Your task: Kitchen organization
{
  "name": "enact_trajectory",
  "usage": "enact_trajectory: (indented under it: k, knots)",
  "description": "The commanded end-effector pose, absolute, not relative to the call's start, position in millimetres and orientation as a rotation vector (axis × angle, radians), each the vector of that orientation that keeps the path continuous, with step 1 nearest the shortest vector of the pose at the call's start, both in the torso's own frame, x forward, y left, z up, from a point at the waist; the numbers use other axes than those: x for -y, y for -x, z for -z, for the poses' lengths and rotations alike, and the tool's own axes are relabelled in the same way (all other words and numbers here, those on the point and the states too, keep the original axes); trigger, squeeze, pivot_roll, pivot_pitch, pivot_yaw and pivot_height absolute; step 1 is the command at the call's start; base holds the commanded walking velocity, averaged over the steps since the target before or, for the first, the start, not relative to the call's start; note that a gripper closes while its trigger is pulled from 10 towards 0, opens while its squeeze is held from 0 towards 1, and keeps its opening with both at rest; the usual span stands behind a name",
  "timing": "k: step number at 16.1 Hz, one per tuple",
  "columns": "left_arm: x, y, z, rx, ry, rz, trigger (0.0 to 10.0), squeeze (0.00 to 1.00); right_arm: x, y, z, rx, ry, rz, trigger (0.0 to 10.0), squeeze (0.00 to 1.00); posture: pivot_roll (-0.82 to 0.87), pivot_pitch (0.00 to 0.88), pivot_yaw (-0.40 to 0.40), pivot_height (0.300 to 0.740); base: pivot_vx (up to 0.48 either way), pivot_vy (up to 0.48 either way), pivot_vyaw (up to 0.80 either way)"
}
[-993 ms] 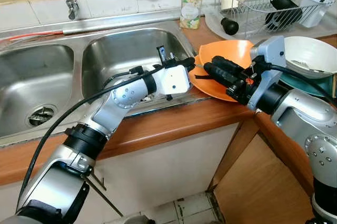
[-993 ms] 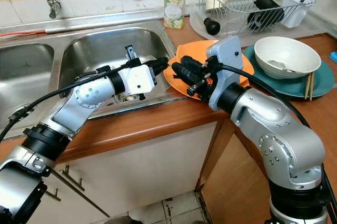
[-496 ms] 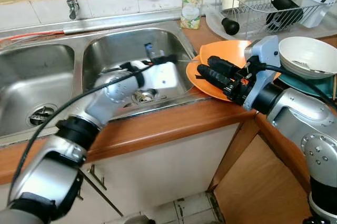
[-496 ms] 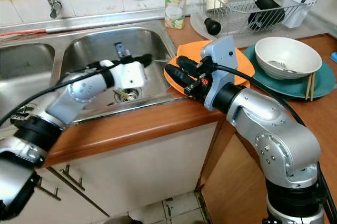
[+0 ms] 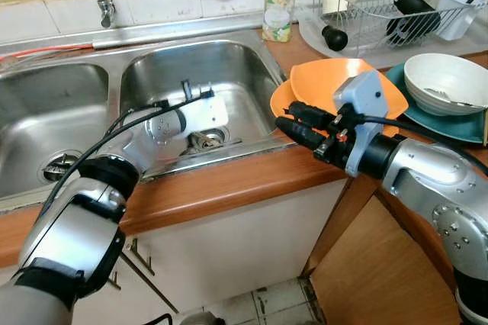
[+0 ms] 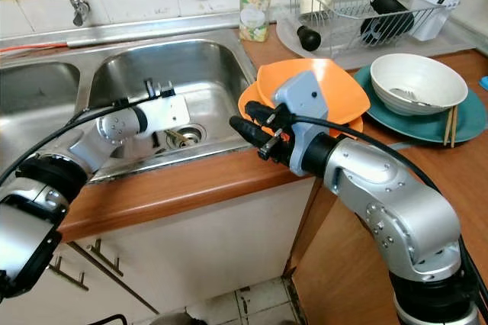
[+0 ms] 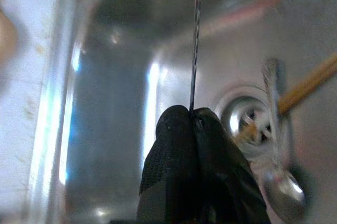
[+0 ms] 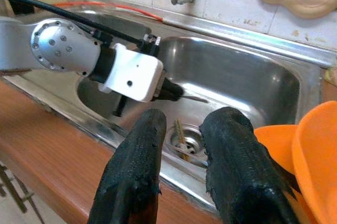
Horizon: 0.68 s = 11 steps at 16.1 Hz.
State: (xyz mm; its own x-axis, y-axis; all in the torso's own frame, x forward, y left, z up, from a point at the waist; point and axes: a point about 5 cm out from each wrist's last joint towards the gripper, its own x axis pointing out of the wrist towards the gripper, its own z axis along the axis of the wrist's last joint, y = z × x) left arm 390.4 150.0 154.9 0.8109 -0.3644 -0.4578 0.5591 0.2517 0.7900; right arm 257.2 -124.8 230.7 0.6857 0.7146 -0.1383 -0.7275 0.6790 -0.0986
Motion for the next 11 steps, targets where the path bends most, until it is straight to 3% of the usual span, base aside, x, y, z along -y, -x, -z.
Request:
enact_trajectory:
  k: [1,2,3,10,11]
  knots:
    - [-153,-395,-161,-0.225,-1.159,0.610,10.0,0.00,123,-255,-232,-0.084,0.167,-0.824,10.0,0.00,-0.07,0.000,0.060,0.740,0.000,0.000,0.00]
    - [-155,-396,-161,-0.241,-1.155,0.601,10.0,0.00,123,-255,-232,-0.084,0.168,-0.822,10.0,0.00,-0.07,0.000,0.060,0.740,0.000,0.000,0.00]
    - [-157,-395,-155,-0.298,-1.126,0.607,10.0,1.00,123,-256,-232,-0.083,0.168,-0.810,10.0,0.00,-0.07,0.000,0.063,0.740,0.000,0.000,0.00]
    - [-159,-395,-149,-0.332,-1.037,0.594,10.0,1.00,150,-280,-239,-0.110,0.118,-0.525,10.0,0.00,-0.07,0.000,0.060,0.740,0.000,0.000,0.00]
    - [-159,-396,-152,-0.309,-0.997,0.577,10.0,1.00,161,-286,-241,-0.125,0.085,-0.449,10.0,0.22,-0.07,0.000,0.060,0.740,0.000,0.000,0.00]
